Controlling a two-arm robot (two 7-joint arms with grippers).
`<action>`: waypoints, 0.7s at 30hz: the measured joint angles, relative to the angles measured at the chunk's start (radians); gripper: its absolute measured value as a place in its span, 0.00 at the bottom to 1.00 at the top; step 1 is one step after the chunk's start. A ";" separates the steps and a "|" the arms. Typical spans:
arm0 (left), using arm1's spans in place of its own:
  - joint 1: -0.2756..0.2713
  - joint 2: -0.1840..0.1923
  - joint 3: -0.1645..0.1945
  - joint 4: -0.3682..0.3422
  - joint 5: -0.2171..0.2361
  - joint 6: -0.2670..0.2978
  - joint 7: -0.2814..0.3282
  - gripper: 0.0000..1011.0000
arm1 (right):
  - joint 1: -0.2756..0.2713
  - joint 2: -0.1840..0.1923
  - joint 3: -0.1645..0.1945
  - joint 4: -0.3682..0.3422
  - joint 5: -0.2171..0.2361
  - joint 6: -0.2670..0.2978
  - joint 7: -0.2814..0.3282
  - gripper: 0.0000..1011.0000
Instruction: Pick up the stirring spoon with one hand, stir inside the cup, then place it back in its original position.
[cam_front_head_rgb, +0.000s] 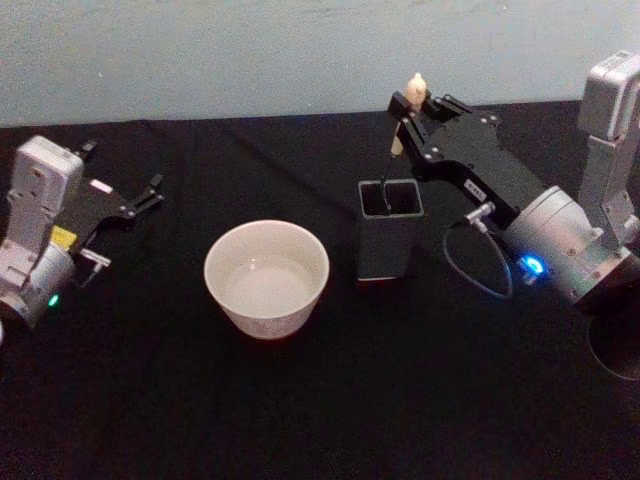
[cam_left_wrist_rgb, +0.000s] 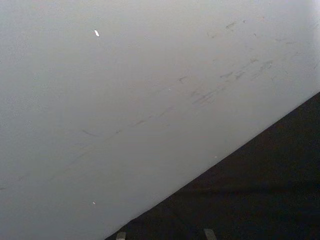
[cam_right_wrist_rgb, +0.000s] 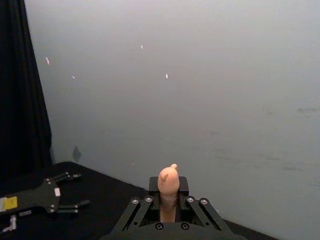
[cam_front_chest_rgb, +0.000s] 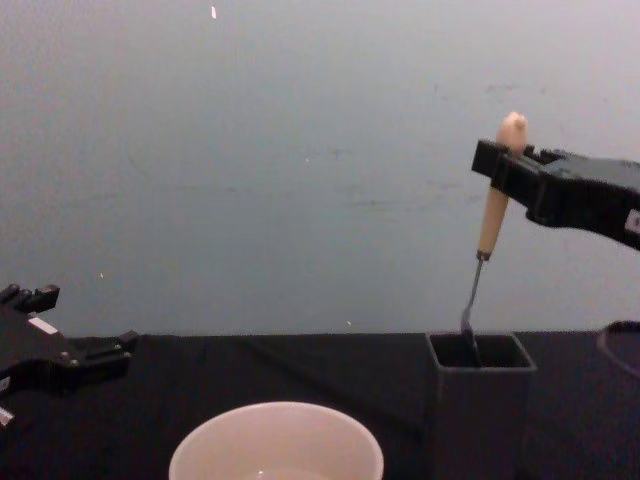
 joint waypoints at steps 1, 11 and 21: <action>0.000 0.000 0.000 0.000 0.000 0.000 0.000 0.99 | 0.001 -0.001 0.000 0.003 -0.003 0.001 -0.001 0.21; 0.000 0.000 0.000 0.000 0.000 0.000 0.000 0.99 | 0.007 -0.013 0.000 0.036 -0.027 0.007 -0.008 0.21; 0.000 0.000 0.000 0.000 0.000 0.000 0.000 0.99 | 0.014 -0.031 -0.010 0.079 -0.071 0.011 -0.021 0.21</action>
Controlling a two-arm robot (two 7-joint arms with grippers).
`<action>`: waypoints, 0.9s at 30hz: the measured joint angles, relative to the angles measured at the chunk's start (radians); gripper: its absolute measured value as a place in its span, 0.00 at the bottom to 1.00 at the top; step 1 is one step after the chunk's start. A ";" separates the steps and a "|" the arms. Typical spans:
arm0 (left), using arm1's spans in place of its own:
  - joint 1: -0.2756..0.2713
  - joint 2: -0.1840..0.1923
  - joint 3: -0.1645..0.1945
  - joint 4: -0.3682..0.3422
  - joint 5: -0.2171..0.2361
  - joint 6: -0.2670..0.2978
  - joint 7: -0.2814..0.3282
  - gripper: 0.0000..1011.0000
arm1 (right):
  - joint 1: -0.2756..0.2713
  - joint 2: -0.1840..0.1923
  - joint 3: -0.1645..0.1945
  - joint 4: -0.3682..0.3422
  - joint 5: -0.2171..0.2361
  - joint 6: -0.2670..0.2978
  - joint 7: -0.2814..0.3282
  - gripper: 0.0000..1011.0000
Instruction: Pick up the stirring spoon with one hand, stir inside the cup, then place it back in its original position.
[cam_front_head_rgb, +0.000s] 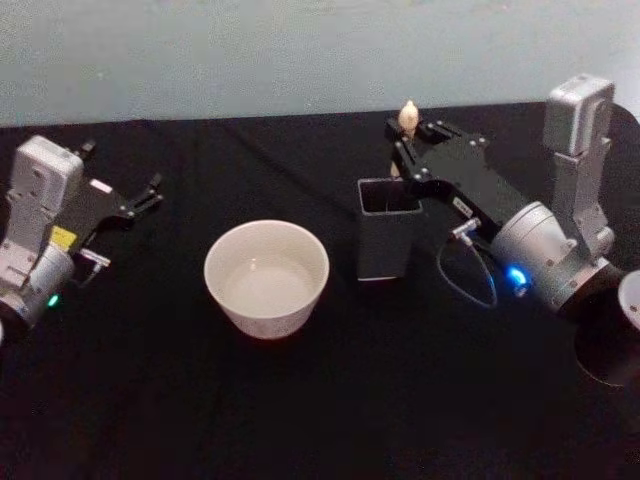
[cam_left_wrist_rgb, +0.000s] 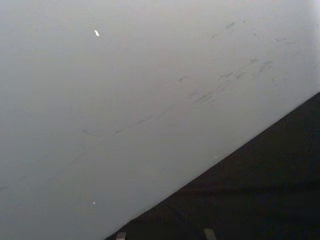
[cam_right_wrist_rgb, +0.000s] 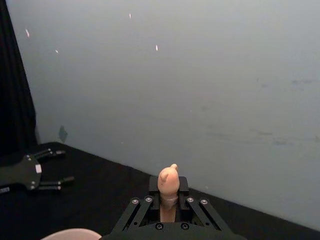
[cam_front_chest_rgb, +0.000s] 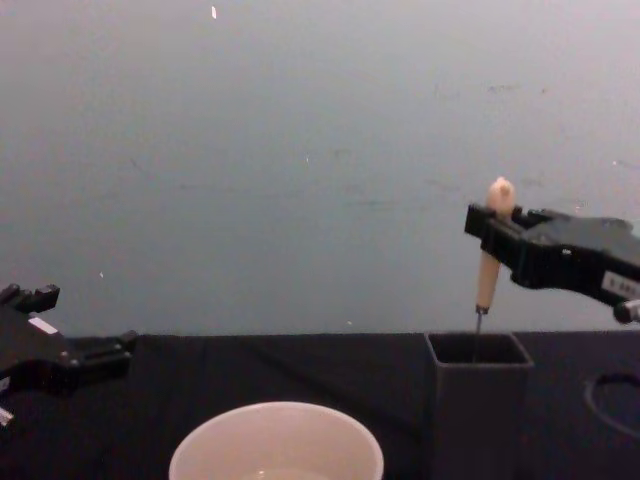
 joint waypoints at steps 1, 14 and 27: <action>0.000 0.000 0.000 0.000 0.000 0.000 0.000 0.99 | 0.001 -0.001 -0.001 0.004 -0.003 0.000 -0.001 0.21; 0.000 0.000 0.000 0.000 0.000 0.000 0.000 0.99 | 0.014 -0.029 -0.014 0.059 -0.064 0.015 -0.016 0.21; 0.000 0.000 0.000 0.000 0.000 0.000 0.000 0.99 | 0.015 -0.032 -0.017 0.066 -0.079 0.017 -0.021 0.21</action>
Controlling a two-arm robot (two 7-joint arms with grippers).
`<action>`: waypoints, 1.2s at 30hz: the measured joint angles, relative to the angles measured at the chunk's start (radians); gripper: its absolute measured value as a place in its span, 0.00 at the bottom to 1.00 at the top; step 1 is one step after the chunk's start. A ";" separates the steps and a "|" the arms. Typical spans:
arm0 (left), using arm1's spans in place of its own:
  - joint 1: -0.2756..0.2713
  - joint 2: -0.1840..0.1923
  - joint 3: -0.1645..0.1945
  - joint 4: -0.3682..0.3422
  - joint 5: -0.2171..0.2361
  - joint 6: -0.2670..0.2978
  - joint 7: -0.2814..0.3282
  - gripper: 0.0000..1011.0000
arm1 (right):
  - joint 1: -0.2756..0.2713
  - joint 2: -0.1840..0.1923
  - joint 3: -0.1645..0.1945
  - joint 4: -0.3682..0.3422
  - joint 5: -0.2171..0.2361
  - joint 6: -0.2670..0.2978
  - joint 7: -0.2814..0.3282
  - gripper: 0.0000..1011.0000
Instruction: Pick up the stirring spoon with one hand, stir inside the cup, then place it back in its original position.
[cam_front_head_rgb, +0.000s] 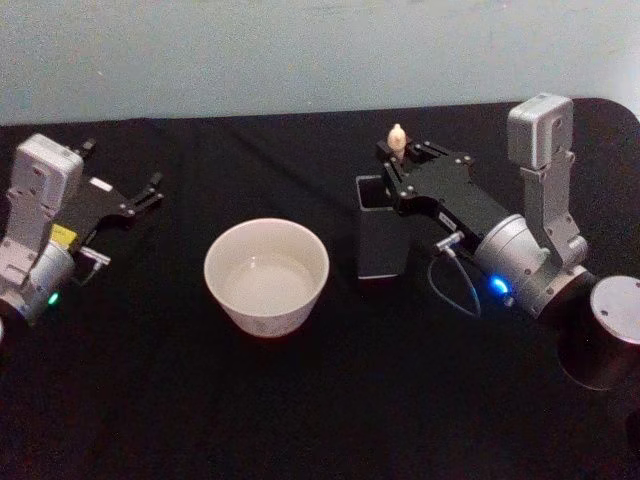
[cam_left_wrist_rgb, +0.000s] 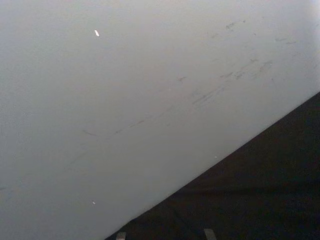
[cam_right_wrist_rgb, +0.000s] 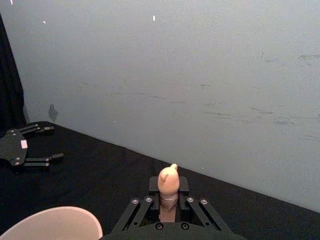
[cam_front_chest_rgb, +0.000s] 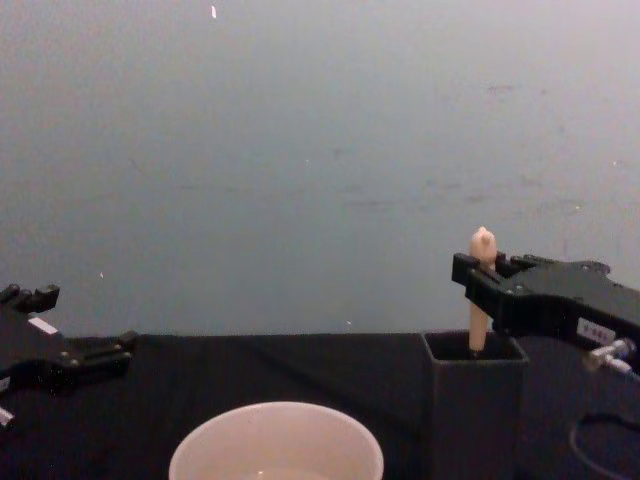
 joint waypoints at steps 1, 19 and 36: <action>0.000 0.000 0.000 0.000 0.000 0.000 0.000 0.99 | 0.000 0.000 0.000 0.000 0.001 0.000 0.000 0.21; 0.000 0.000 0.000 0.000 0.000 0.000 0.000 0.99 | -0.001 0.001 0.001 -0.003 0.006 -0.001 0.002 0.72; 0.000 0.000 0.000 0.000 0.000 0.000 0.000 0.99 | -0.001 0.002 0.001 -0.003 0.007 -0.001 0.003 0.99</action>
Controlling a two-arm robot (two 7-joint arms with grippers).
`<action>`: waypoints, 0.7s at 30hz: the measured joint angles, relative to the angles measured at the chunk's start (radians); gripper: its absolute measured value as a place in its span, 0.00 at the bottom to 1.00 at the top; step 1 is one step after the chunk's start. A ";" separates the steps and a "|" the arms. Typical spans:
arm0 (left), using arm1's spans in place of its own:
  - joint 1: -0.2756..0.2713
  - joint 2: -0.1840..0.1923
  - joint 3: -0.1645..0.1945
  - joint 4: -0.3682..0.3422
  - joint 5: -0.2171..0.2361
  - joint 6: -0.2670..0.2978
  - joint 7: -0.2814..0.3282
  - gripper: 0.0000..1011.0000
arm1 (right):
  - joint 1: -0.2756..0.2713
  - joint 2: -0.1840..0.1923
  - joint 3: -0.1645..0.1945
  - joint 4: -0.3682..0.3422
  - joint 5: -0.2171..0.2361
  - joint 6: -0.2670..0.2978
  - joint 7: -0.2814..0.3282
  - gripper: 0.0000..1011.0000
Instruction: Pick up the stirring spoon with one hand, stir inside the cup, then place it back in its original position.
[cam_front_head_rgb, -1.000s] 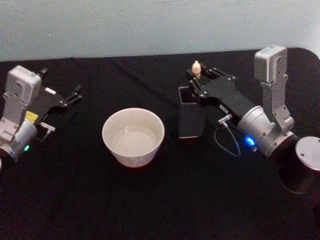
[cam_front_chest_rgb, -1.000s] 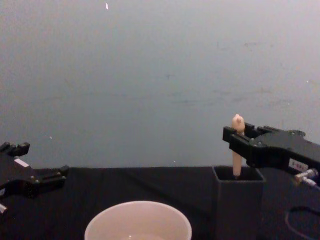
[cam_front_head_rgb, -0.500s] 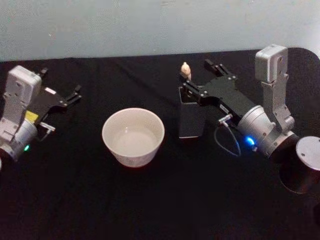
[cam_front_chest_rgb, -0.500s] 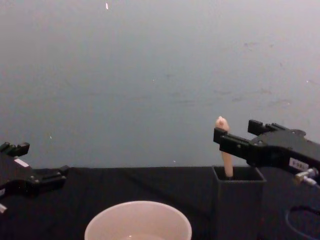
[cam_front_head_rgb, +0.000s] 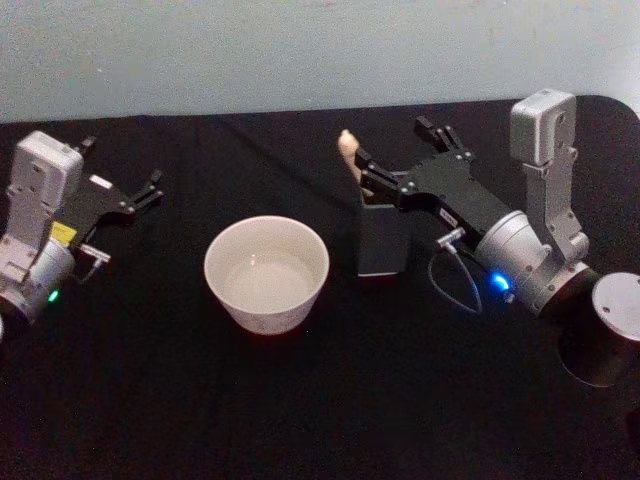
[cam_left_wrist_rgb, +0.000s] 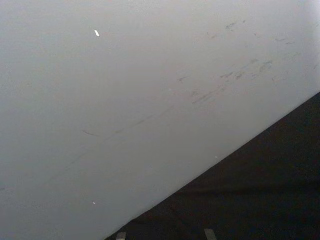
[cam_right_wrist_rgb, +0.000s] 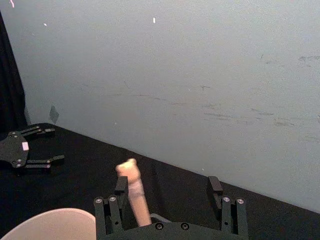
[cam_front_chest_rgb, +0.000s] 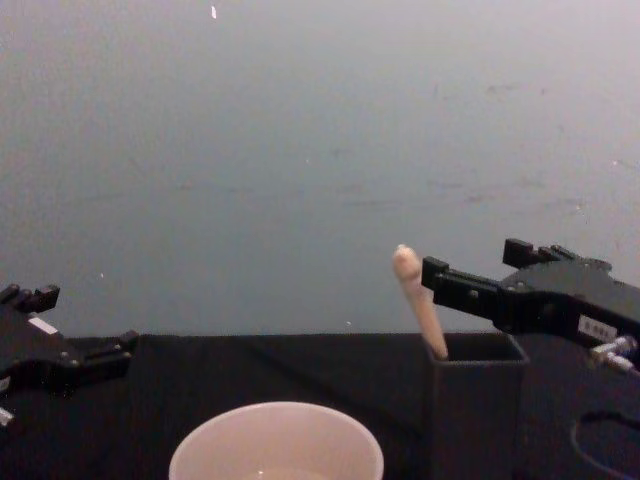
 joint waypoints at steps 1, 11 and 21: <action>0.000 0.000 0.000 0.000 0.000 0.000 0.000 0.99 | 0.000 0.000 0.000 0.000 0.000 0.000 0.000 0.99; 0.000 0.000 0.000 0.000 0.000 0.000 0.000 0.99 | 0.000 -0.005 0.013 -0.012 0.020 -0.005 0.016 0.99; 0.000 0.000 0.000 0.000 0.000 0.000 0.000 0.99 | 0.013 -0.024 0.068 -0.052 0.076 -0.036 0.012 0.99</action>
